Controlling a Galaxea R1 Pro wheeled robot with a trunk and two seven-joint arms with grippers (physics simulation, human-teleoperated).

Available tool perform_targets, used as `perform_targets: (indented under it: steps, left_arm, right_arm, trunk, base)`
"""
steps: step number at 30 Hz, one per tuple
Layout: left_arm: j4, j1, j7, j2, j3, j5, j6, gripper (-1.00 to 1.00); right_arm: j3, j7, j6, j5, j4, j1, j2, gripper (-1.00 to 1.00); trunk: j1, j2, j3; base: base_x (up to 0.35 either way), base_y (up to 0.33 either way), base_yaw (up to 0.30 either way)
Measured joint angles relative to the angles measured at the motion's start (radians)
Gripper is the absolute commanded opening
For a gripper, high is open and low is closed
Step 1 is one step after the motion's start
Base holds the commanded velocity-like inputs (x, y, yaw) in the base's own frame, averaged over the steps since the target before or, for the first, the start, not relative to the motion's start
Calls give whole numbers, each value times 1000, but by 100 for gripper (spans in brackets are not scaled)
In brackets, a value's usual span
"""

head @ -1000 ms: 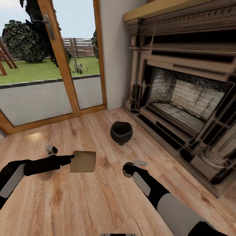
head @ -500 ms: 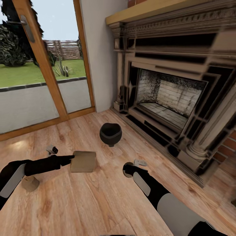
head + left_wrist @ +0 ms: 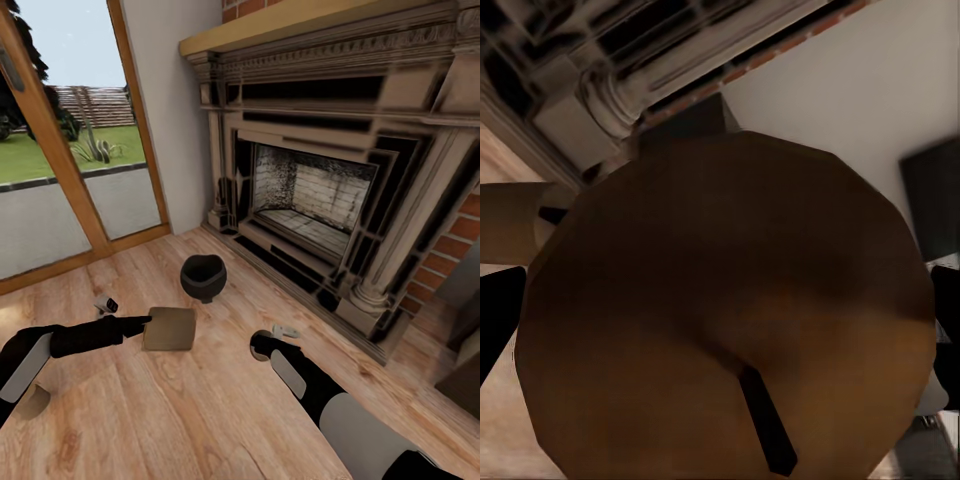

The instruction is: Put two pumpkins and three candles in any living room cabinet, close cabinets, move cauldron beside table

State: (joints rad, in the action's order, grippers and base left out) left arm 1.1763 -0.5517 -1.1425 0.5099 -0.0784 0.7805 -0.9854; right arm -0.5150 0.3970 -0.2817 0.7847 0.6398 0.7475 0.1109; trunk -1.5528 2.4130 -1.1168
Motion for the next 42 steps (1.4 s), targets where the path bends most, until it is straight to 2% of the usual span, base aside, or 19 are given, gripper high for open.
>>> perform_targets:
  steps: [42]
  left_arm:
    - [0,0,1,0,0,0,0,-100]
  right_arm:
    - [-1,-2,0,0,0,0,0,-100]
  trunk:
    - [0,0,43]
  base:
    - [0,0,-243]
